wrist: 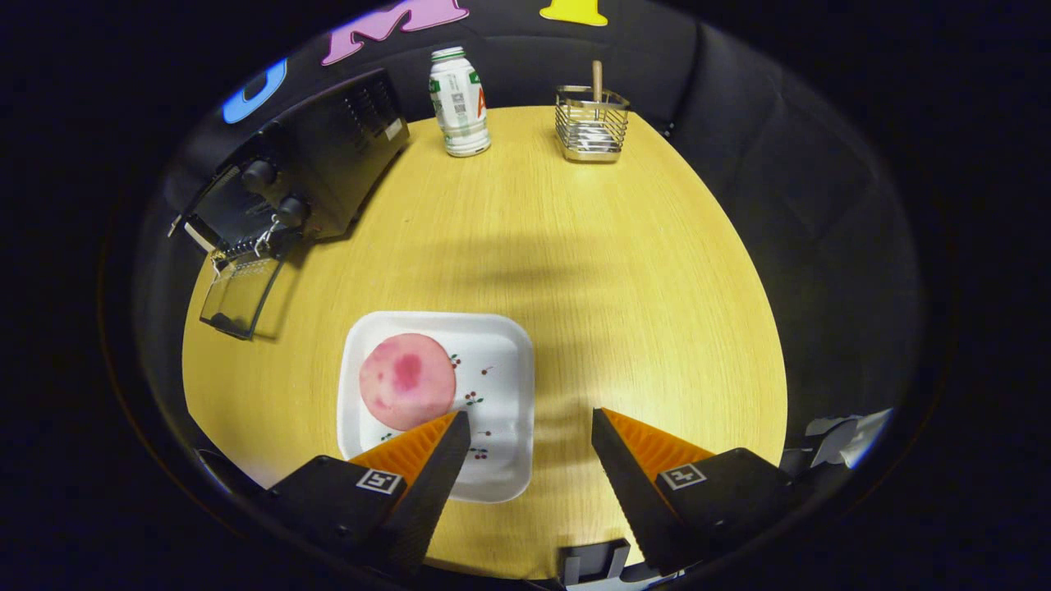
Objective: Open the toaster oven, put the food inside, and close the toaster oven door.
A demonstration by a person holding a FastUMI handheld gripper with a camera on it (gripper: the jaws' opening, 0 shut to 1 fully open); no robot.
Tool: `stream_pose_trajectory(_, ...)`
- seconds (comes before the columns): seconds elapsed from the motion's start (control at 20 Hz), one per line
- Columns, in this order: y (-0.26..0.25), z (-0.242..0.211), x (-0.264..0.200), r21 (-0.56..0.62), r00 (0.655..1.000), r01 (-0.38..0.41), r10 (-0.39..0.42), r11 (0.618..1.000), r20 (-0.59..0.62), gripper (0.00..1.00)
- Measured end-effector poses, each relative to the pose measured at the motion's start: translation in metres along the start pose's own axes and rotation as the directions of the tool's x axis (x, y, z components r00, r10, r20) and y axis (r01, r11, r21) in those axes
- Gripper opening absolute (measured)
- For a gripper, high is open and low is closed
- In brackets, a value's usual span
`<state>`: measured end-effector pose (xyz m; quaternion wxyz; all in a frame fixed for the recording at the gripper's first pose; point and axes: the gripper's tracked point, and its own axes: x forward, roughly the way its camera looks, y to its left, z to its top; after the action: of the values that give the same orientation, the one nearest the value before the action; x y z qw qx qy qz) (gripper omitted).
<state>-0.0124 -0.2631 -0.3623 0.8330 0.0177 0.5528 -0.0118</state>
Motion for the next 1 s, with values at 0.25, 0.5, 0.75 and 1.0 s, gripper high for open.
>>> stream_pose_trajectory(0.25,0.003,-0.009,0.015,0.061,0.998,-0.005,0.009,0.998,-0.068,0.77)
stream_pose_trajectory(0.5,0.007,-0.009,0.014,0.097,0.995,-0.027,0.036,0.995,-0.097,0.52)
stream_pose_trajectory(0.75,0.011,-0.010,0.013,0.088,0.991,-0.058,0.068,0.994,-0.118,0.11)
stream_pose_trajectory(1.0,0.021,-0.018,0.014,0.143,0.971,-0.149,0.172,0.978,-0.167,0.05)
